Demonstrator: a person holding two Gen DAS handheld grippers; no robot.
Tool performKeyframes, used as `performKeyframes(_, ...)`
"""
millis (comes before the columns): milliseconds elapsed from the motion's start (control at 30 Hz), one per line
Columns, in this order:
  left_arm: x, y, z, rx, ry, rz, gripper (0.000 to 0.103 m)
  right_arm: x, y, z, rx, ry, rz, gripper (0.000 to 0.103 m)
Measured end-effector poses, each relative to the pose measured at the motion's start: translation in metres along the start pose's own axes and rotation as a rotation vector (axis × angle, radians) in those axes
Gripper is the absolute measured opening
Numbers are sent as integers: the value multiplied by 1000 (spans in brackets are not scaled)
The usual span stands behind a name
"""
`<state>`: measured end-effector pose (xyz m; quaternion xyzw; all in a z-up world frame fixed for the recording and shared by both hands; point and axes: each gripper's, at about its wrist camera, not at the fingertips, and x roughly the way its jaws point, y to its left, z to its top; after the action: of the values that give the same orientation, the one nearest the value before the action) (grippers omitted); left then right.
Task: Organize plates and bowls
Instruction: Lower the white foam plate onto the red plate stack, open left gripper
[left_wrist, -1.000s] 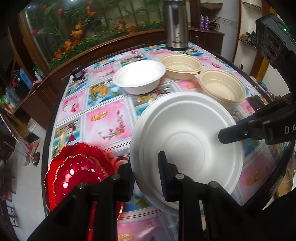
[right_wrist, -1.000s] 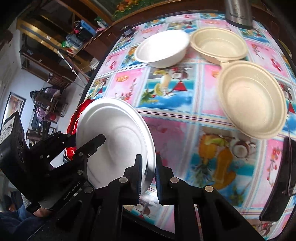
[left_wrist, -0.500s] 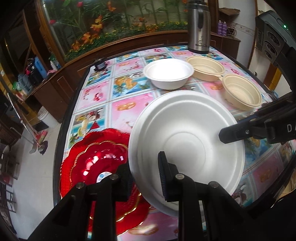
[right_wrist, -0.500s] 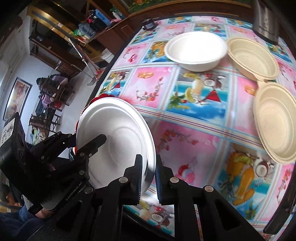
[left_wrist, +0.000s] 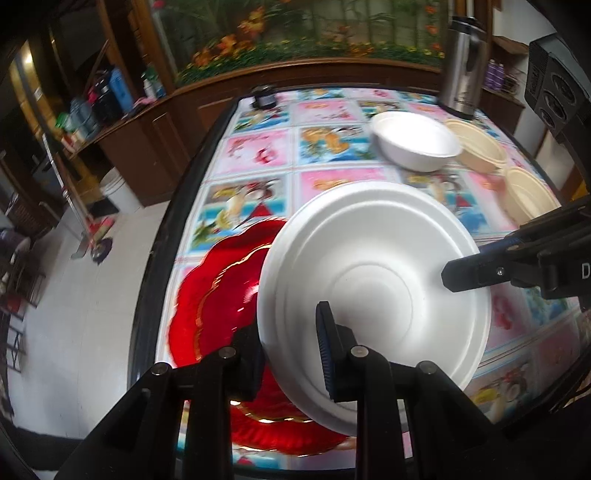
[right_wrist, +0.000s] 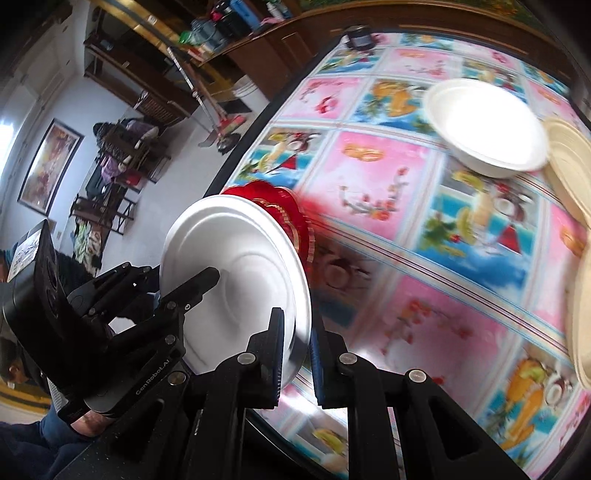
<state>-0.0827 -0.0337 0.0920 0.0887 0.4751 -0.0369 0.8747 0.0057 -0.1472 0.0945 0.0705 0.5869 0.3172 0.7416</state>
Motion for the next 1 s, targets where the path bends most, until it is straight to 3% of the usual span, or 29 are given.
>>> performKeyframes(300, 30, 34, -17, -54, 80, 25, 23, 56, 20, 19, -18, 86, 10, 15)
performKeyframes(733, 58, 44, -17, -56, 133, 18, 25, 89, 20, 32, 1, 119, -24, 15)
performKeyframes(1000, 60, 47, -13, -67, 128, 16, 46, 99, 23, 36, -5, 128, -31, 16)
